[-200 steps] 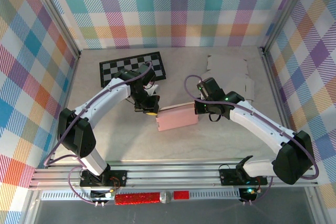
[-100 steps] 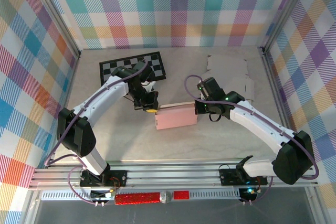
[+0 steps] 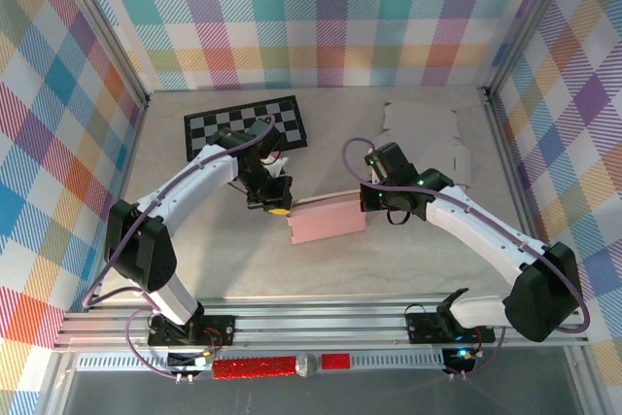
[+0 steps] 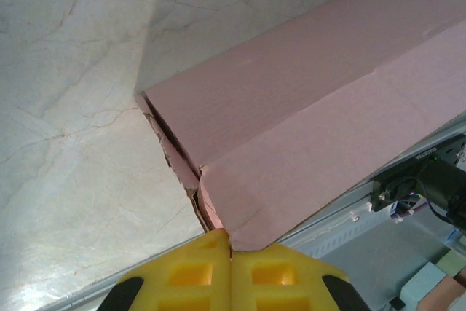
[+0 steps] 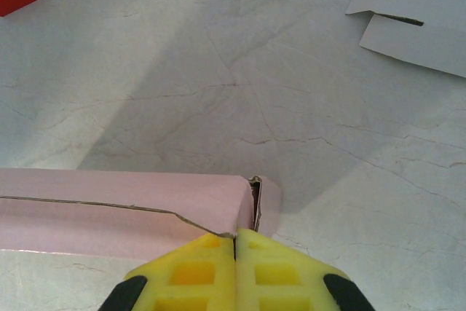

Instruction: Fold the paper box

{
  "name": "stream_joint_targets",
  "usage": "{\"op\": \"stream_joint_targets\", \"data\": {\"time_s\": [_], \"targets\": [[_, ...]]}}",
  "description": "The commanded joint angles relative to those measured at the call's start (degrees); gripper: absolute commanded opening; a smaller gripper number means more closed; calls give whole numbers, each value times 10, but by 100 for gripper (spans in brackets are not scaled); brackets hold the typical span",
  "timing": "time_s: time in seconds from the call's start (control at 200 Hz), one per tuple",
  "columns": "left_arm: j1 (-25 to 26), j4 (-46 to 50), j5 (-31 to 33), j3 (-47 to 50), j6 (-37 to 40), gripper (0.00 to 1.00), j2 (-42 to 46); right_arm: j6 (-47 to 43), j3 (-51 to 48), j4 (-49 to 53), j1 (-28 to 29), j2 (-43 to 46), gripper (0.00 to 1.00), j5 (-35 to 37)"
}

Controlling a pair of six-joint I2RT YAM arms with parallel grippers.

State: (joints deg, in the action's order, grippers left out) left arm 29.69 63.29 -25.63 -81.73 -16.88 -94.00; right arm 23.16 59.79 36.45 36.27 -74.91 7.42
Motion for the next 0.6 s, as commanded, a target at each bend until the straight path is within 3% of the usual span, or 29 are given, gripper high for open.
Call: {"op": "stream_joint_targets", "data": {"time_s": [0.0,0.33,0.445,0.595], "targets": [[-4,-20,-9,24,29,0,25,1,-1,12,0,-1,0,-27],[9,-32,9,46,35,0,39,20,-12,24,0,15,0,-31],[19,-31,24,45,31,0,43,48,-10,42,0,30,11,-32],[27,-37,51,56,12,0,56,138,-1,69,0,56,36,-50]]}}
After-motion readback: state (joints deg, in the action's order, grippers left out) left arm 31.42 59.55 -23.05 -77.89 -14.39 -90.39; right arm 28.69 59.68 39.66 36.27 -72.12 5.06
